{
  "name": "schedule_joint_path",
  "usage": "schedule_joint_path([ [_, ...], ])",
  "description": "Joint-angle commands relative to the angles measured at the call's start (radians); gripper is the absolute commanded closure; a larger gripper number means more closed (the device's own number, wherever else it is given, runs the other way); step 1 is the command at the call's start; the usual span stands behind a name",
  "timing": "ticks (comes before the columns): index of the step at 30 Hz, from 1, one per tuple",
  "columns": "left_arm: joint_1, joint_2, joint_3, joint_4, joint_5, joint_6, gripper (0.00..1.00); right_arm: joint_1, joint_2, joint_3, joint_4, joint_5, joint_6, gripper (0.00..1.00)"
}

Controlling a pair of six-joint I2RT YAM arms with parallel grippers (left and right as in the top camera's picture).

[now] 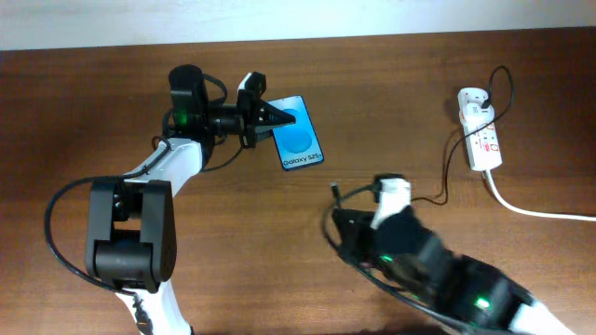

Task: Plug charger to phone and switch on socket
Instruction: 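Grasp the black USB-C cable near its plug with the right gripper, then bring the cable plug up under the phone's bottom port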

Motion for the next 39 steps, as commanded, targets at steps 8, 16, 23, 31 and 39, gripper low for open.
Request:
schedule_joint_path([
  [8, 0.005, 0.009, 0.023, 0.066, 0.021, -0.009, 1.0, -0.005, 0.202, -0.008, 0.222, -0.026, -0.056, 0.96],
  [16, 0.005, 0.009, 0.023, 0.066, 0.021, -0.026, 1.0, -0.008, 0.201, -0.007, 0.224, -0.022, -0.08, 0.96],
  [23, 0.005, 0.009, 0.023, 0.066, 0.021, -0.047, 1.0, -0.028, 0.201, -0.007, 0.222, -0.037, -0.077, 0.96],
  [31, 0.005, 0.009, 0.023, 0.066, 0.021, -0.047, 1.0, -0.059, 0.201, -0.007, 0.217, -0.046, -0.078, 0.96],
  [39, 0.005, 0.009, 0.023, 0.066, 0.021, -0.047, 1.0, -0.058, 0.201, -0.007, 0.221, -0.087, -0.108, 0.96],
])
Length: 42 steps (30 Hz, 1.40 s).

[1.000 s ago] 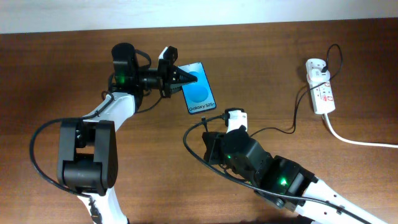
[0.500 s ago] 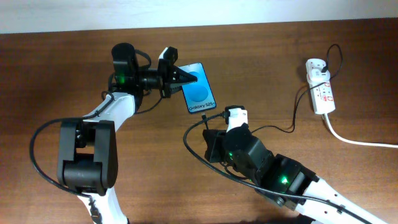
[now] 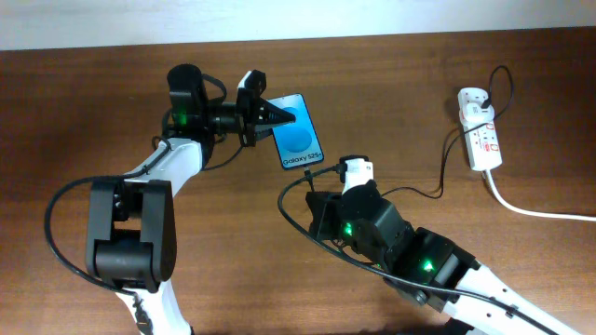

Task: Plug charger to phone and switch on socket
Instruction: 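Bring the cable plug up under the phone's bottom port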

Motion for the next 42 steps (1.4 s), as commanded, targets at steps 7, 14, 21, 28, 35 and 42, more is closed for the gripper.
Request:
schedule_joint_path([
  [7, 0.005, 0.007, 0.023, 0.01, 0.016, -0.005, 1.0, -0.005, -0.001, 0.004, 0.009, -0.002, -0.032, 0.96],
  [14, 0.005, 0.007, 0.023, 0.017, 0.016, -0.005, 1.0, -0.005, -0.001, 0.004, 0.03, 0.009, -0.058, 0.96],
  [21, 0.005, 0.007, 0.023, 0.017, 0.016, -0.006, 1.0, -0.005, 0.001, 0.004, 0.026, 0.016, -0.057, 0.96],
  [28, 0.005, 0.007, 0.023, 0.017, 0.016, -0.006, 1.0, -0.005, 0.001, 0.004, 0.022, 0.005, -0.057, 0.96],
  [35, 0.005, 0.007, 0.023, 0.017, 0.016, -0.025, 1.0, -0.005, 0.001, 0.004, 0.019, 0.006, -0.049, 0.96],
  [42, 0.005, 0.007, 0.023, 0.017, 0.016, -0.025, 1.0, -0.005, 0.001, 0.004, 0.019, 0.017, -0.046, 0.96],
])
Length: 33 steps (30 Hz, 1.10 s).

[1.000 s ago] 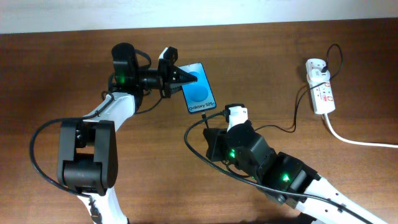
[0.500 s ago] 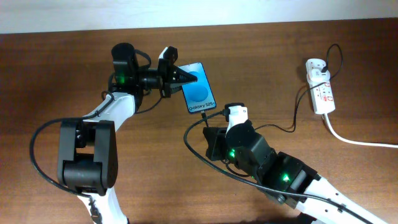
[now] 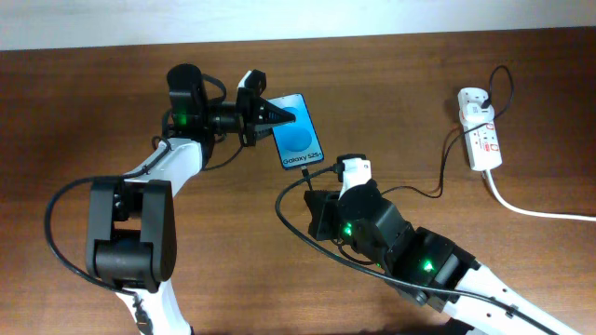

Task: Plug charger to phone and switch on socket
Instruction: 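Bring the cable plug up under the phone's bottom port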

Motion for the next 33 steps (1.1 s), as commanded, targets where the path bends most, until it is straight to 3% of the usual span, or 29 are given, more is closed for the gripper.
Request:
schedule_joint_path([
  [1, 0.005, 0.007, 0.023, 0.006, 0.016, -0.009, 1.0, -0.005, 0.001, 0.004, 0.002, 0.025, -0.004, 0.96],
  [8, 0.005, 0.007, 0.023, 0.073, 0.016, -0.008, 1.0, -0.005, 0.001, 0.004, 0.022, 0.071, -0.005, 0.96],
  [21, 0.005, 0.007, 0.023, 0.057, 0.016, -0.058, 1.0, -0.005, 0.003, 0.004, -0.004, 0.004, -0.004, 0.96],
  [33, 0.005, 0.007, 0.023, 0.058, 0.016, -0.008, 1.0, -0.005, 0.003, 0.004, -0.003, 0.042, -0.005, 0.96],
])
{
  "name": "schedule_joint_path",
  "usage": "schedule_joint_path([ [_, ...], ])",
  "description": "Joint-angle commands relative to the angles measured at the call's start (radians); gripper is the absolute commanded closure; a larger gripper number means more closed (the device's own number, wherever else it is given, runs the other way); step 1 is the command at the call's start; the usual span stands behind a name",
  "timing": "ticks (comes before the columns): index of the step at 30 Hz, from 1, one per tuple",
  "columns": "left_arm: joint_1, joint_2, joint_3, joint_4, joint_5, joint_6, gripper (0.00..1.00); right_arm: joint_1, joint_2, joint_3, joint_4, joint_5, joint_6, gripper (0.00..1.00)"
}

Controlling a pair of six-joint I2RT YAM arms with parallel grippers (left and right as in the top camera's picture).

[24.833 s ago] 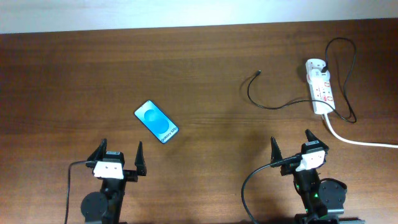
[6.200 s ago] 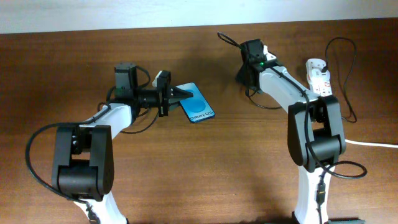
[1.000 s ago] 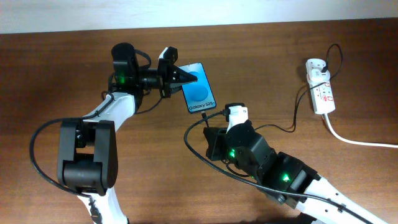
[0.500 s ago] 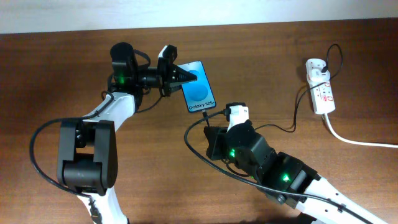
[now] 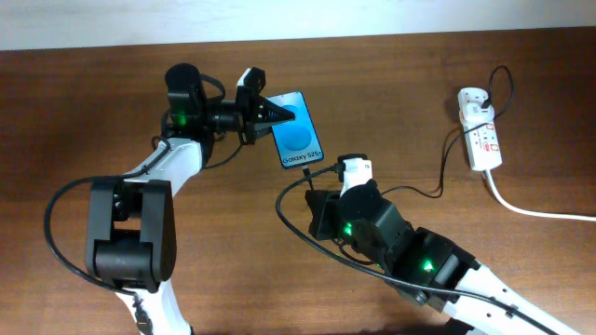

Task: Plug charger to phone and switch on socket
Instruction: 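Bring the cable plug up under the phone's bottom port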

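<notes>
A blue-screened phone (image 5: 300, 132) lies flat on the wooden table. My left gripper (image 5: 287, 114) has its fingers drawn together to a point over the phone's upper left corner. The black charger plug (image 5: 310, 171) meets the phone's bottom edge. My right gripper (image 5: 331, 168) is shut on the plug just behind it, its fingertips mostly hidden by the wrist. The charger cable (image 5: 424, 193) runs right to a white socket strip (image 5: 482, 135), where the adapter (image 5: 471, 99) sits plugged in.
A white mains lead (image 5: 535, 210) trails from the socket strip off the right edge. The bulk of my right arm (image 5: 419, 261) covers the lower middle of the table. Black arm cables loop beside both arms.
Almost nothing has changed. My left gripper's tip and the phone sit very slightly further right. The plug is still against the phone's bottom edge in my right gripper.
At first my right gripper held the plug low on the table, well below the phone, while my left gripper rested on the phone's corner. Then the right gripper was up by the phone's bottom edge. The plug has stayed against that edge since.
</notes>
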Motion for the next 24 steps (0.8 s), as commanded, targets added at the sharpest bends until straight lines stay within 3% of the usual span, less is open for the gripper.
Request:
schedule_joint_path([
  [1, 0.003, 0.007, 0.023, 0.003, 0.016, 0.024, 1.0, -0.005, 0.002, 0.004, 0.001, 0.028, -0.005, 0.96],
  [13, 0.003, 0.007, 0.023, 0.003, 0.016, 0.026, 1.0, -0.005, 0.052, 0.004, 0.031, -0.003, -0.01, 0.96],
  [16, 0.007, 0.007, 0.023, 0.002, 0.016, 0.172, 1.0, -0.005, 0.05, 0.005, 0.016, -0.003, -0.016, 0.96],
  [24, 0.037, 0.007, 0.023, 0.002, 0.016, 0.202, 1.0, -0.004, -0.004, 0.005, -0.029, -0.007, -0.016, 0.96],
])
